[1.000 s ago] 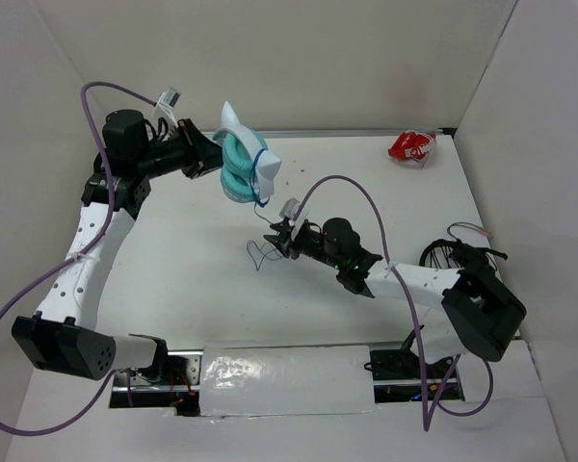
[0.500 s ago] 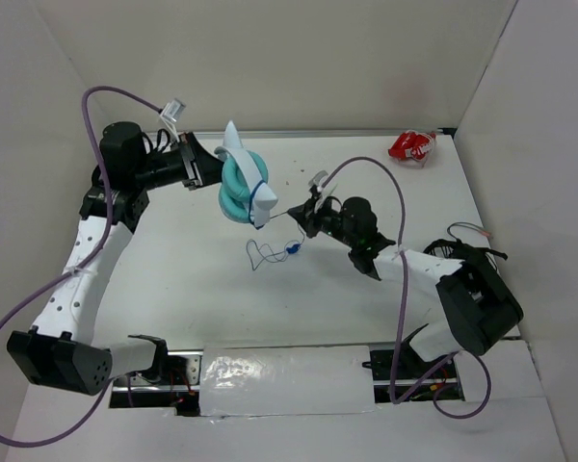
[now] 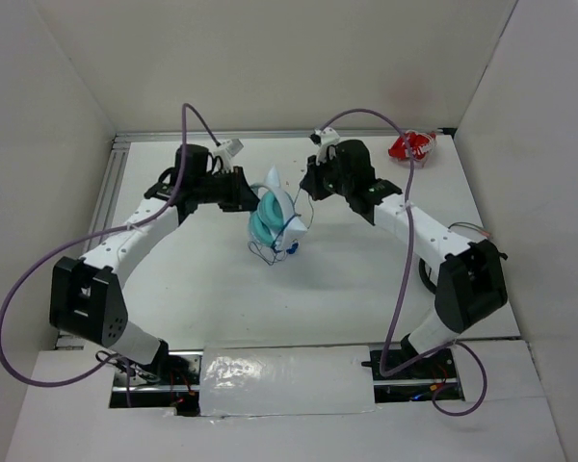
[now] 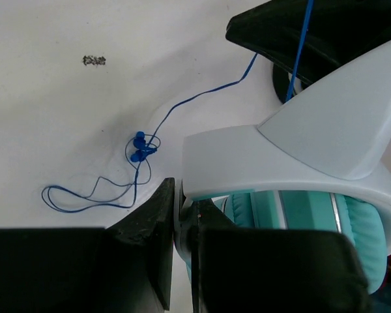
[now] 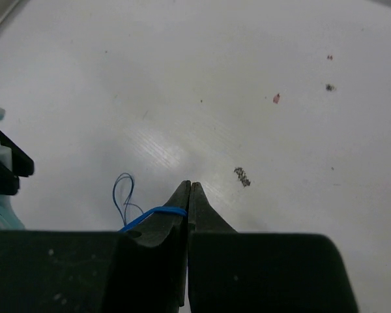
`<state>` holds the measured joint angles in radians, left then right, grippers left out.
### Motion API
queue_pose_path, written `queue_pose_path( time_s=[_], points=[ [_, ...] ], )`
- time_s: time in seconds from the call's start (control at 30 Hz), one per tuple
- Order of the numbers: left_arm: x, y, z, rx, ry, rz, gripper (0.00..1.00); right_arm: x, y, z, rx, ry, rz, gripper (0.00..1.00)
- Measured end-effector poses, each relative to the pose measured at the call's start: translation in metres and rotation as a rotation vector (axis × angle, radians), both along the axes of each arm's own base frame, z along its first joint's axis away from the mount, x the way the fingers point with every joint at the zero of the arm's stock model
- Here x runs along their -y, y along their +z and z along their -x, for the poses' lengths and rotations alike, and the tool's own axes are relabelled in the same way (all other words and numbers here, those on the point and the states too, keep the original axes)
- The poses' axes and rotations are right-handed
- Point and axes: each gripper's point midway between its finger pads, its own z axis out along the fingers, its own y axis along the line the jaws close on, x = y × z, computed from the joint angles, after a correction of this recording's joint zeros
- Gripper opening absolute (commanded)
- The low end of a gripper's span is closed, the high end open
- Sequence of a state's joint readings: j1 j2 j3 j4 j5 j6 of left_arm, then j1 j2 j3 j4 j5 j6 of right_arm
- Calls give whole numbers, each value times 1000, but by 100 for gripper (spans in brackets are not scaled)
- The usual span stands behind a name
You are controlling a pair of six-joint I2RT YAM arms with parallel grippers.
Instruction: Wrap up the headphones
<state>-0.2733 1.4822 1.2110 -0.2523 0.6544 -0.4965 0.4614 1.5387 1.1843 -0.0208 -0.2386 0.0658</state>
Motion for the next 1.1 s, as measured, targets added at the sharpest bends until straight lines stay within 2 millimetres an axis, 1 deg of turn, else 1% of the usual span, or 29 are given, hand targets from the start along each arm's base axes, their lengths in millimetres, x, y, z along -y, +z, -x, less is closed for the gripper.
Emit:
queue_pose_path(
  time_s=[0.07, 0.13, 0.2, 0.27, 0.37, 0.47, 0.5, 0.57, 0.63, 0.7, 0.83, 0.93, 1.03, 1.07, 1.1],
  points=[
    [9, -11, -2, 12, -13, -37, 0, -2, -8, -1, -62, 3, 31, 0],
    [16, -22, -3, 23, -9, -86, 0, 0, -20, 1, -121, -8, 65, 0],
    [20, -36, -8, 12, 22, -159, 0, 6, -30, 4, -171, -37, 97, 0],
    [19, -54, -15, -24, 69, -236, 0, 13, -36, 8, -209, -70, 121, 0],
    [7, -81, -28, -87, 169, -350, 0, 20, -42, 16, -257, -98, 140, 0],
    [-10, -101, -36, -149, 274, -444, 0, 20, -42, 28, -290, -99, 142, 0],
    [-18, -105, -37, -178, 321, -473, 0, 16, -40, 34, -298, -84, 135, 0],
    [-26, -107, -40, -208, 386, -506, 0, 8, -37, 44, -309, -49, 126, 0],
    [-33, -105, -43, -231, 439, -535, 0, -4, -33, 55, -317, 1, 112, 0],
    [-39, -102, -45, -250, 498, -565, 0, -16, -31, 65, -322, 50, 101, 2],
    [-50, -97, -46, -301, 608, -608, 0, -42, -27, 90, -348, 189, 59, 5],
    [-52, -94, -45, -337, 642, -625, 0, -62, -24, 110, -364, 311, 34, 7],
    [-53, -94, -41, -356, 644, -632, 0, -85, -25, 123, -389, 428, 12, 12],
    [-54, -95, -42, -353, 646, -633, 0, -93, -26, 127, -395, 467, 2, 18],
    [-54, -97, -44, -351, 646, -626, 0, -100, -27, 133, -402, 502, -4, 20]
  ],
)
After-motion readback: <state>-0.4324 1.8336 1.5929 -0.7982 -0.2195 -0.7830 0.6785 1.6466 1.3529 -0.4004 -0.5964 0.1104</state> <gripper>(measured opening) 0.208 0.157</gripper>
